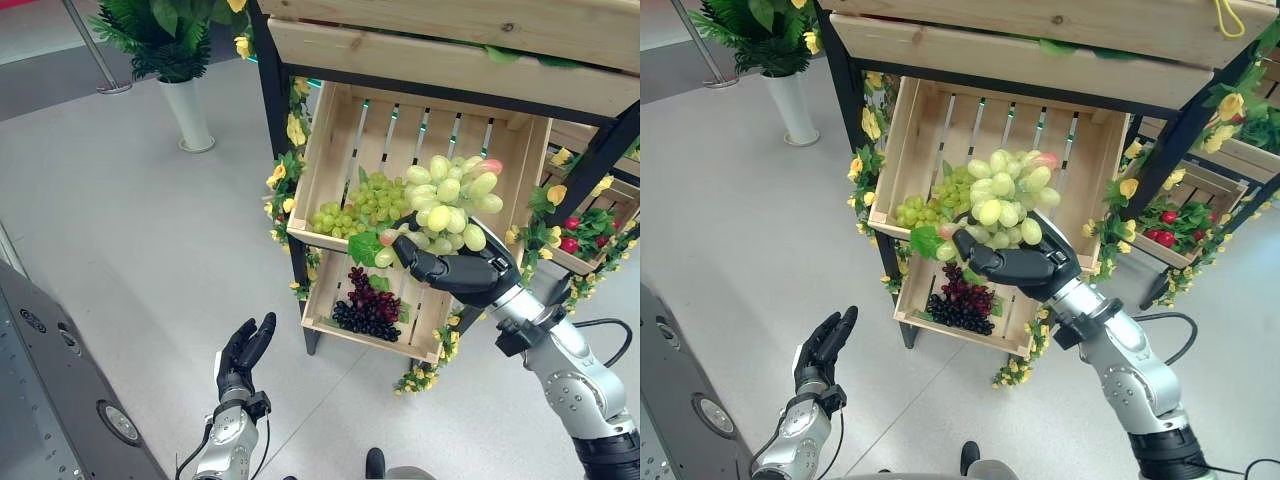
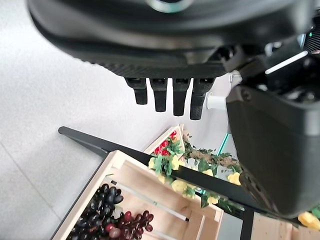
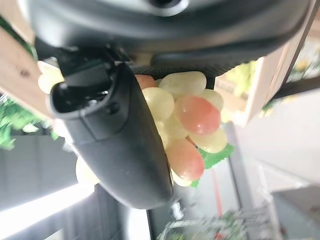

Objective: Pick up the fruits from the basket on one side to the basket on the other side

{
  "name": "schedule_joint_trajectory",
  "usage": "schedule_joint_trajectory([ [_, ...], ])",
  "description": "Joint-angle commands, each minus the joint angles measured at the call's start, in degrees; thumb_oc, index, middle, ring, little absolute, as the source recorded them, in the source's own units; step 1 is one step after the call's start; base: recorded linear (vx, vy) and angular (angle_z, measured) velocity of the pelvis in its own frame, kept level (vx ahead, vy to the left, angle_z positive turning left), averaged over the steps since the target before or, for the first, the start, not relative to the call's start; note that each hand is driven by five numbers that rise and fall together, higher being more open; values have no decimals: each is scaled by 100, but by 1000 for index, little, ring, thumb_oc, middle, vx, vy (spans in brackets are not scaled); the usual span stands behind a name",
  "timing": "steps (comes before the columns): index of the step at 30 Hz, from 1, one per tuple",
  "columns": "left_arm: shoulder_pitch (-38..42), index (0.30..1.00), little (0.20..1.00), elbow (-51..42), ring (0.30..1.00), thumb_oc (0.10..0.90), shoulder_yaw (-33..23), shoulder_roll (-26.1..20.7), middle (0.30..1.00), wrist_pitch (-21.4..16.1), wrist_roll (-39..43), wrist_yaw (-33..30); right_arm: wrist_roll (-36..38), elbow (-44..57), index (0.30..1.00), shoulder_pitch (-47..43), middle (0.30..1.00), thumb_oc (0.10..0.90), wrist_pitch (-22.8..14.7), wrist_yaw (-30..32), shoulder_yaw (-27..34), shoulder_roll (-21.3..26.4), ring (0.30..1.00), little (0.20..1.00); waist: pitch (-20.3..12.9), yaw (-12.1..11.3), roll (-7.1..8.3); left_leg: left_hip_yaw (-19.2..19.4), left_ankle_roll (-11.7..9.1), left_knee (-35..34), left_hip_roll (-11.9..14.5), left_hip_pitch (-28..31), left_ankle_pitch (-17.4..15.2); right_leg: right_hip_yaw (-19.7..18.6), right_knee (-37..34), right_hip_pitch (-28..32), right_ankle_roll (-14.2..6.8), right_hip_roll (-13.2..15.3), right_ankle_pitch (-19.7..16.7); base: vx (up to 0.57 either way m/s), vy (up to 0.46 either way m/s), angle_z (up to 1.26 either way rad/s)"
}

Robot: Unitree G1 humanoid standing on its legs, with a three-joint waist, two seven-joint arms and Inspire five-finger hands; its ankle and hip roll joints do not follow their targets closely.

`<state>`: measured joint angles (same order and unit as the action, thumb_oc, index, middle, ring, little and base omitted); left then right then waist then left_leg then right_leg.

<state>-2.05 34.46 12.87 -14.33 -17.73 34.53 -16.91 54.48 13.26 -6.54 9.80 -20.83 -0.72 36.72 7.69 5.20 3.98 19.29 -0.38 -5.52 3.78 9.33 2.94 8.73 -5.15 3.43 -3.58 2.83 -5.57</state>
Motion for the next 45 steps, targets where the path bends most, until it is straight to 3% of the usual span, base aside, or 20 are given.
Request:
schedule_joint_trajectory([
  [1, 652, 900, 900, -85, 900, 800, 171, -256, 900, -488, -150, 124, 375, -430, 300, -1189, 300, 400, -401, 448, 507, 164, 300, 300, -184, -146, 88, -185, -9, 52, -185, 196, -941, 89, 15, 411, -125, -10, 588, 0, 0, 0],
  [7, 540, 900, 900, -169, 900, 800, 251, -342, 900, -436, -173, 174, 518, -1598, 300, -1608, 300, 400, -402, 650, 418, 748, 300, 300, -190, -294, 175, -286, -21, 52, -171, 204, -928, 198, 15, 462, -110, -19, 596, 3, -4, 1],
  [14, 501, 900, 900, -181, 900, 800, 319, -456, 900, -364, -164, 225, 1034, -2779, 300, -2372, 300, 400, -86, 948, 286, 1209, 300, 300, -166, -483, 224, -404, -39, 52, -163, 234, -922, 296, 15, 547, -84, -22, 611, 18, -15, 8],
  [18, 489, 900, 900, -250, 900, 800, 375, -494, 900, -312, -161, 244, 812, -3442, 300, -2952, 300, 400, 99, 1153, 7, 1405, 300, 300, -172, -597, 222, -475, -47, 52, -173, 246, -921, 362, 15, 589, -58, -11, 624, 4, 0, 3],
  [23, 508, 900, 900, -256, 900, 800, 431, -492, 900, -301, -138, 256, 636, -3897, 300, -3399, 300, 400, 390, 1327, -320, 1517, 300, 300, -204, -648, 206, -528, -45, 52, -194, 245, -911, 394, 15, 603, -33, 0, 629, 3, 8, 5],
  [39, 614, 900, 900, -137, 900, 800, 643, -328, 900, -358, -54, 251, -148, -5263, 300, -4535, 300, 400, 1104, 1785, -1185, 1237, 300, 300, -211, -813, 121, -628, -55, 52, -207, 267, -870, 475, 15, 677, 27, 22, 653, -1, 2, 2],
  [41, 625, 900, 900, -130, 900, 800, 659, -310, 900, -369, -51, 222, -363, -5423, 568, -4588, 568, 579, 1206, 1753, -1218, 1229, 568, 568, -206, -822, 114, -628, -56, 52, -205, 264, -862, 482, 15, 679, 32, 24, 650, 0, 0, 0],
  [42, 634, 900, 900, -129, 900, 800, 667, -318, 900, -363, -42, 207, -579, -5536, 900, -4628, 900, 800, 1352, 1672, -1242, 1243, 900, 900, -206, -829, 113, -633, -56, 52, -206, 265, -858, 484, 15, 680, 33, 24, 645, 0, 0, 0],
  [45, 694, 900, 900, -82, 900, 800, 669, -296, 900, -361, -74, 119, -1655, -5949, 900, -4841, 900, 800, 1445, 1481, -1547, 1363, 900, 900, -174, -847, 120, -630, -52, 52, -203, 260, -827, 482, 15, 680, 38, 28, 627, 0, 0, 0],
])
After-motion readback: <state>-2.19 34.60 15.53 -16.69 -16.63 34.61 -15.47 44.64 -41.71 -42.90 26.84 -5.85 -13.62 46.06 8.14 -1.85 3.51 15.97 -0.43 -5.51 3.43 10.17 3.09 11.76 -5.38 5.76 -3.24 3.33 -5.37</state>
